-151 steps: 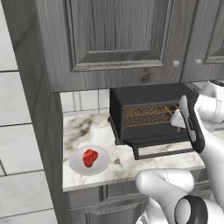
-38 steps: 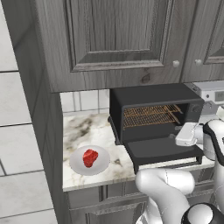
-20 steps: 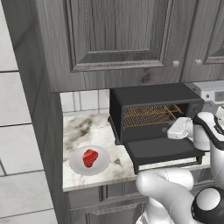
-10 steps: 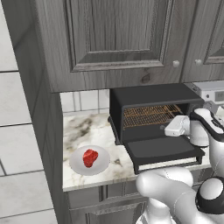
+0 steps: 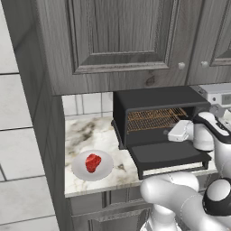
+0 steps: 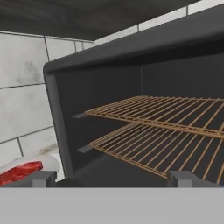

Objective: Open the toaster oven door. Place the bread on the top rack in the toaster oven and place the steak on the bottom rack.

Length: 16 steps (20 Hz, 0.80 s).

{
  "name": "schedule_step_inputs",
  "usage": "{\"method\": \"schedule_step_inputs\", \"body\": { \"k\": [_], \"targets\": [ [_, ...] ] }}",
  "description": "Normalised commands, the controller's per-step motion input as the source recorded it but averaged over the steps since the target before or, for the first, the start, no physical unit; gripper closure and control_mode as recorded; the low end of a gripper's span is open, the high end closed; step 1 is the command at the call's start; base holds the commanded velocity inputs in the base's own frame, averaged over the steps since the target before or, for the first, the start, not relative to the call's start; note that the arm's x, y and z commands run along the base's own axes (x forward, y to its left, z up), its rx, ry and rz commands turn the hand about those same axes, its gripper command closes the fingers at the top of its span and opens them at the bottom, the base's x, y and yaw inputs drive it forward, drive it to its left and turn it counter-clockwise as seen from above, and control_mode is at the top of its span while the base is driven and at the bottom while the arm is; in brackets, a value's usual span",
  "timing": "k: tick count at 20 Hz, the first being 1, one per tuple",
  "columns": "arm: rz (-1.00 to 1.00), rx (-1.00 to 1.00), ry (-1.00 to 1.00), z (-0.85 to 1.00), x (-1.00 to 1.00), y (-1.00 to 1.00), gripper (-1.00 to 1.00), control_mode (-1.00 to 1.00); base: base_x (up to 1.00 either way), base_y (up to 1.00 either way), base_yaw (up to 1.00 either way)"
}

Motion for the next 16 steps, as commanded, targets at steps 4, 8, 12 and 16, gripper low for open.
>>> {"method": "schedule_step_inputs", "body": {
  "k": [4, 8, 12, 16],
  "targets": [
    [-0.02, 0.00, -0.02, -0.02, 0.14, 0.13, -1.00, -1.00, 0.00, 0.00, 0.00],
    [-0.04, 0.00, -0.01, 0.00, 0.07, 0.17, -1.00, -1.00, 0.00, 0.00, 0.00],
    [-0.05, 0.00, 0.00, -0.01, 0.08, 0.06, -1.00, -1.00, 0.00, 0.00, 0.00],
    [-0.04, 0.00, 0.00, 0.00, 0.13, 0.00, -1.00, -1.00, 0.00, 0.00, 0.00]
  ]
}}
